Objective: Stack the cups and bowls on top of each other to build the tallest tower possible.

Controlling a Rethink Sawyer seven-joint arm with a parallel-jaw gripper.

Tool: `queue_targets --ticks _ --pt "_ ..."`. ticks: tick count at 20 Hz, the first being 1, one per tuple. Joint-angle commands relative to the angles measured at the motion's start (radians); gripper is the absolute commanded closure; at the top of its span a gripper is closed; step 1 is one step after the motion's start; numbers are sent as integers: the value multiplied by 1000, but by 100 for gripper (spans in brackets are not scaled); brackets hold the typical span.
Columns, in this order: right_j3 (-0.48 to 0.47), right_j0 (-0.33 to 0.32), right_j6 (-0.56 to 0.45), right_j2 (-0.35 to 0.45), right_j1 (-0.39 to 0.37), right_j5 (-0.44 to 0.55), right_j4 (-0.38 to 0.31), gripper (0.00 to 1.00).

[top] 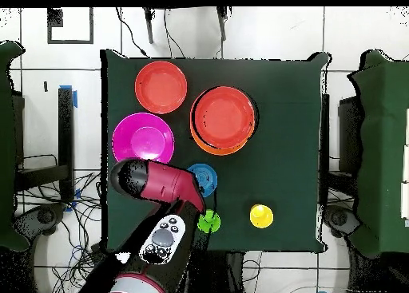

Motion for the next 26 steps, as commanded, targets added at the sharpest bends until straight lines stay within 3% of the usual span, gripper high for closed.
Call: queue_targets --ticks 1,15,26 --pt "55 -29 101 135 52 -63 -24 0" --pt "70 -10 105 123 38 -48 -42 0" --pt "83 -36 77 129 46 -77 -57 0"
